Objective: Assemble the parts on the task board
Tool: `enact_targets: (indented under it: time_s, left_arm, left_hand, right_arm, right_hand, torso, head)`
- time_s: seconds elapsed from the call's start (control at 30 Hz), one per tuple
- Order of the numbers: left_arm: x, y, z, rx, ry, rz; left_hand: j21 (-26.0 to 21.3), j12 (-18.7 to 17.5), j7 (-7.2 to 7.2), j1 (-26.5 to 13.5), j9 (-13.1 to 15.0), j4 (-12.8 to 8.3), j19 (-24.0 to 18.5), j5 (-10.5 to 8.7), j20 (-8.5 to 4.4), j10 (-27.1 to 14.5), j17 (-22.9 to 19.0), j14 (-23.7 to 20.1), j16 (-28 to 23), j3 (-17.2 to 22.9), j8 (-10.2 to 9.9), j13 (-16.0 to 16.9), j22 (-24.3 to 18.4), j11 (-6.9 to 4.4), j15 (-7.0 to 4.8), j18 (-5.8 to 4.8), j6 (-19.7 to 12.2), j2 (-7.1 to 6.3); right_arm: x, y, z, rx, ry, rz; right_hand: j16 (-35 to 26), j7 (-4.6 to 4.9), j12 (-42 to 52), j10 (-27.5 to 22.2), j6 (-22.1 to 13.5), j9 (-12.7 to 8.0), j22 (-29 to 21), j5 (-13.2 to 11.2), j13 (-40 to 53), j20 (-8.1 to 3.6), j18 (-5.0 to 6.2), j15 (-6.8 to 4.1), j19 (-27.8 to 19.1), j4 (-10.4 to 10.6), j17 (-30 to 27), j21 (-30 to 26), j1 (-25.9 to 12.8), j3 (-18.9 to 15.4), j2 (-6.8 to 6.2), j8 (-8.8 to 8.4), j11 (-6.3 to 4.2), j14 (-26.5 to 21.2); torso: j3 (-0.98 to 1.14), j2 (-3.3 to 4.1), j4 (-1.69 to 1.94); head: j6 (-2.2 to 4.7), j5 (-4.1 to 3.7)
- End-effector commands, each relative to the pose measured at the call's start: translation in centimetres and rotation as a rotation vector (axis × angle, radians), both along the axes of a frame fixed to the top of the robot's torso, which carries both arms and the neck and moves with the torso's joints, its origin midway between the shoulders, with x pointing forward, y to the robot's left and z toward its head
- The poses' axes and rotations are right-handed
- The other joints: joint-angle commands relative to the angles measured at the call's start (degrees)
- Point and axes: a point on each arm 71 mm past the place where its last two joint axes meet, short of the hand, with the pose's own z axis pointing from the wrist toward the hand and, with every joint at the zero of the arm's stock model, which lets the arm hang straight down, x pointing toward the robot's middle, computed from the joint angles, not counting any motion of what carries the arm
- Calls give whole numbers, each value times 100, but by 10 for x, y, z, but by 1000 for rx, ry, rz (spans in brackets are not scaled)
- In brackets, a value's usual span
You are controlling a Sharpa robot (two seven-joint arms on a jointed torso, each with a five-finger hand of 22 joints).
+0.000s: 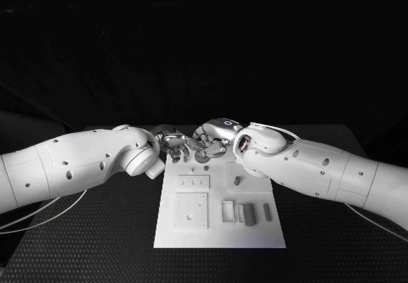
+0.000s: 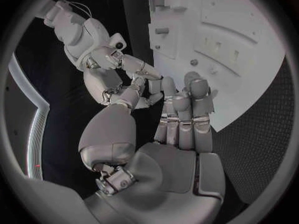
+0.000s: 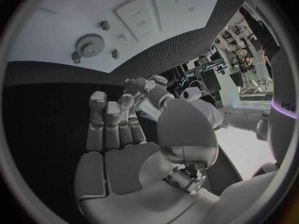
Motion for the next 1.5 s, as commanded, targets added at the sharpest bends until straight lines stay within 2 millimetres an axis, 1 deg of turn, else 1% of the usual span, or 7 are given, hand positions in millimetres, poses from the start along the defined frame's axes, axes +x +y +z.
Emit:
enact_targets:
  time_s: [0.03, 0.27, 0.47, 0.77, 1.0, 1.2, 1.5]
  left_arm:
    - [0, -2, 0, -4, 6, -10]
    - [0, -2, 0, -13, 12, -6]
    - [0, -4, 0, -13, 15, -12]
    - [-1, -3, 0, -12, 20, -13]
    - [-1, -3, -1, -10, 25, -19]
    - [-1, -3, -1, -15, 32, -24]
    - [-2, -3, -2, -29, 50, -24]
  left_hand:
    - [44, 24, 41, 26, 3, 12, -14, -28, -42, -38, -16, 14, 26, 11, -6, -11, 129, 34, -24, 446, 537, 86]
    - [71, 19, 45, 221, 2, 13, -21, -28, -57, -44, -67, 3, 66, 138, -26, -35, 125, 37, -22, 433, 532, 209]
    - [92, 22, 49, 349, 5, 6, -25, -28, -61, -42, -108, -6, 98, 240, -37, -51, 126, 42, -18, 419, 536, 250]
    - [136, 37, 46, 702, 18, 5, -38, -28, -69, -24, -179, -20, 171, 449, -43, -76, 125, 38, -21, 398, 560, 300]
    - [153, 77, 29, 739, 36, 24, -45, -29, -67, 34, -219, -26, 205, 532, -20, -73, 123, 25, -31, 380, 620, 300]
    - [164, 121, -1, 859, 53, 33, -50, -25, -80, 82, -268, -33, 237, 733, -2, -64, 118, -4, -58, 369, 675, 381]
    - [189, 142, 3, 694, 61, 97, -48, -30, -88, 85, -330, -45, 283, 791, -11, -69, 121, -1, -56, 342, 694, 300]
  right_arm:
    - [-1, 3, -1, -14, 1, 7]
    - [-2, 5, -2, -14, 5, 7]
    - [-1, 4, -3, -19, 4, -1]
    - [1, 2, -4, -27, 1, -10]
    - [3, 1, -4, -34, 0, -20]
    - [2, 3, -6, -33, 3, -18]
    - [2, 3, -7, -33, 3, -20]
  right_hand:
    - [31, 79, 14, 42, 119, 9, 57, 5, -9, -27, 72, -31, 11, 44, -6, 17, -21, -5, -5, 28, -12, 12]
    - [31, 76, 14, 47, 124, 11, 56, 5, -11, -29, 72, -33, 15, 45, -7, 17, -23, -5, -3, 29, -14, 16]
    - [31, 75, 14, 51, 128, 13, 56, 5, -12, -30, 72, -35, 18, 49, -9, 18, -28, -6, -2, 29, -16, 21]
    - [31, 73, 14, 55, 131, 14, 55, 6, -13, -32, 72, -37, 21, 51, -10, 18, -31, -6, -1, 28, -18, 25]
    - [30, 72, 13, 57, 133, 15, 55, 6, -14, -33, 72, -38, 22, 52, -11, 17, -32, -6, 2, 28, -19, 26]
    - [28, 70, 11, 61, 136, 17, 53, 8, -17, -36, 72, -40, 25, 58, -15, 16, -33, 1, 26, 26, -21, 31]
    - [27, 69, 10, 63, 139, 18, 52, 7, -19, -38, 72, -42, 27, 59, -16, 15, -35, 2, 34, 25, -22, 34]
  torso:
    - [-2, 0, -1]
    - [-2, 2, 2]
    - [-1, 0, 5]
    - [-4, 2, 1]
    - [-3, 0, -1]
    - [0, -1, 0]
    - [0, 1, 1]
  head:
    - [-4, 6]
    - [-5, 12]
    - [-15, 13]
    - [-21, 9]
    - [-17, -3]
    - [-19, -16]
    - [-23, -25]
